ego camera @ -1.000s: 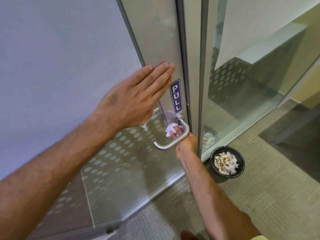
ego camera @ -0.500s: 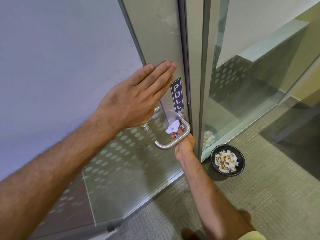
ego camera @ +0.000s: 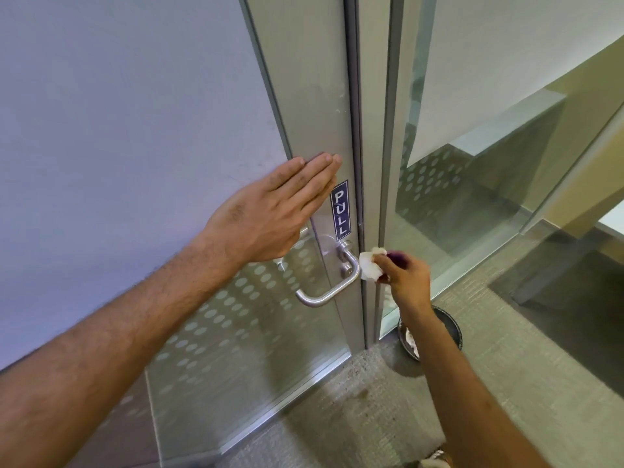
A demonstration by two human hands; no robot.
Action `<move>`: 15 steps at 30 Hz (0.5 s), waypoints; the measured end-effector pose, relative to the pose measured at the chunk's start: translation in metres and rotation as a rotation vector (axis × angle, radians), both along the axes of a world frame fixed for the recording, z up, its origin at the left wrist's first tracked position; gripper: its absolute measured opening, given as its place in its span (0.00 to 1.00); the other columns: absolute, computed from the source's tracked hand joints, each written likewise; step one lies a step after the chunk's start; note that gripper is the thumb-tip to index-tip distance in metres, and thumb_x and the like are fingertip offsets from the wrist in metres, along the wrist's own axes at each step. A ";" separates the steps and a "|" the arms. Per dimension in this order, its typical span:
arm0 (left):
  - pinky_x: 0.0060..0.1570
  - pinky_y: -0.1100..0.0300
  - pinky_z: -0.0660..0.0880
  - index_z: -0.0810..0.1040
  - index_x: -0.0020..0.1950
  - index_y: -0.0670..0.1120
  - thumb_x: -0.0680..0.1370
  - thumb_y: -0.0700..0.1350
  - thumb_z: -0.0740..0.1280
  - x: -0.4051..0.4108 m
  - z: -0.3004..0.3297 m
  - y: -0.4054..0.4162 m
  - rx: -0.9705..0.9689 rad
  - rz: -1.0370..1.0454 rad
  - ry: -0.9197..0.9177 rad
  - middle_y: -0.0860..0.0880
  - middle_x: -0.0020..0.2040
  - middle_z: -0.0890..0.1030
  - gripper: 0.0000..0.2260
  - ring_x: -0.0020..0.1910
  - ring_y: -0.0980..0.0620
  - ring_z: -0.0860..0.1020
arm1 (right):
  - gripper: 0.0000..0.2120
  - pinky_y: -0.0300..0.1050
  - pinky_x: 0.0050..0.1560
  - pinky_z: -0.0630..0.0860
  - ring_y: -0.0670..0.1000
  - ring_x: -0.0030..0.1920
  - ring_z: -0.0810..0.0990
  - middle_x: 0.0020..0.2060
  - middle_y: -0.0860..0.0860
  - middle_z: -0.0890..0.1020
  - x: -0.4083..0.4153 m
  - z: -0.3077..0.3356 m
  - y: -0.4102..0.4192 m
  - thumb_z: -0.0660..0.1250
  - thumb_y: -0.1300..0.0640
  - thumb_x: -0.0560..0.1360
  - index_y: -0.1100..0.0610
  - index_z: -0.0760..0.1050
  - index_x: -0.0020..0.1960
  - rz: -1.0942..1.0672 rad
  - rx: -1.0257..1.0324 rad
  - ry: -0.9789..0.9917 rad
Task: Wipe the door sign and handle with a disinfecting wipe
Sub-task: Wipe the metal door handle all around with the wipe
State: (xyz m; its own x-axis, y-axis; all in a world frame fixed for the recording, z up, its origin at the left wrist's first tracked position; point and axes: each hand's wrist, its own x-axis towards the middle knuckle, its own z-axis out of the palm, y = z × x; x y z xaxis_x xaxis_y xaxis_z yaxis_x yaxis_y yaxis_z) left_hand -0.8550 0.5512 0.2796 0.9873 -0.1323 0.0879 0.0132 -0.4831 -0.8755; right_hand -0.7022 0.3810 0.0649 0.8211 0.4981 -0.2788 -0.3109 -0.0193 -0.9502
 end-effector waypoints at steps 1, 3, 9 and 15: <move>0.83 0.45 0.43 0.47 0.85 0.35 0.82 0.50 0.48 0.000 0.000 0.000 0.000 0.002 -0.001 0.36 0.85 0.46 0.35 0.85 0.40 0.49 | 0.05 0.43 0.38 0.82 0.50 0.41 0.86 0.41 0.50 0.87 0.004 0.011 0.006 0.74 0.57 0.72 0.52 0.84 0.48 0.097 -0.020 -0.081; 0.83 0.45 0.43 0.47 0.85 0.34 0.81 0.49 0.47 -0.001 0.001 0.000 -0.002 -0.001 0.003 0.36 0.85 0.45 0.34 0.85 0.40 0.48 | 0.06 0.42 0.39 0.81 0.48 0.39 0.85 0.39 0.48 0.86 0.005 0.030 0.025 0.75 0.54 0.69 0.52 0.84 0.45 0.214 -0.139 -0.278; 0.83 0.45 0.42 0.47 0.85 0.34 0.81 0.48 0.46 0.000 0.000 0.000 -0.004 -0.020 -0.005 0.35 0.85 0.45 0.34 0.85 0.40 0.49 | 0.03 0.37 0.35 0.73 0.48 0.34 0.78 0.36 0.48 0.80 -0.027 0.027 0.042 0.74 0.59 0.71 0.56 0.79 0.42 0.116 -0.323 -0.756; 0.83 0.44 0.42 0.48 0.85 0.34 0.81 0.48 0.46 0.001 -0.001 0.000 -0.013 -0.021 -0.002 0.36 0.85 0.47 0.34 0.85 0.40 0.50 | 0.04 0.29 0.28 0.71 0.39 0.28 0.78 0.31 0.46 0.83 -0.048 0.020 0.026 0.73 0.55 0.72 0.55 0.82 0.40 -0.130 -0.265 -0.431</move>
State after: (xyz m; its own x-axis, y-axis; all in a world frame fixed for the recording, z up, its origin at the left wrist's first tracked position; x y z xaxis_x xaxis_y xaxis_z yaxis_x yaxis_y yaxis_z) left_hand -0.8543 0.5517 0.2787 0.9842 -0.1514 0.0918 0.0051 -0.4944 -0.8692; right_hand -0.7505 0.4067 0.0852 0.9396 0.3424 -0.0048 0.0912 -0.2638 -0.9603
